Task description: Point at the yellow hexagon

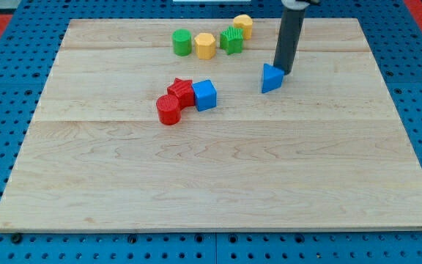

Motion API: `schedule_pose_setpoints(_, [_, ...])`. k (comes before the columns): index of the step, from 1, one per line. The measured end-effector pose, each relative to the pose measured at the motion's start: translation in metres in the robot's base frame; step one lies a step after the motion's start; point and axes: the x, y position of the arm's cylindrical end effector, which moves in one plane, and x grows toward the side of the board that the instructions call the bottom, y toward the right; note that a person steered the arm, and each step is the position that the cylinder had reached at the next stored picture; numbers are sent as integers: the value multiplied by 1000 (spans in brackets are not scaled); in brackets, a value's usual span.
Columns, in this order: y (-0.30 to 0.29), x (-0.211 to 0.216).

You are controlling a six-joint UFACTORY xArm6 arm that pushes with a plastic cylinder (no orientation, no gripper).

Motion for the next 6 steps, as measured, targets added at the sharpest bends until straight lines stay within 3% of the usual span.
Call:
schedule_pose_setpoints(2, [-100, 27])
schedule_pose_setpoints(4, [-26, 35])
schedule_pose_setpoints(5, [-26, 34])
schedule_pose_setpoints(6, [-36, 4])
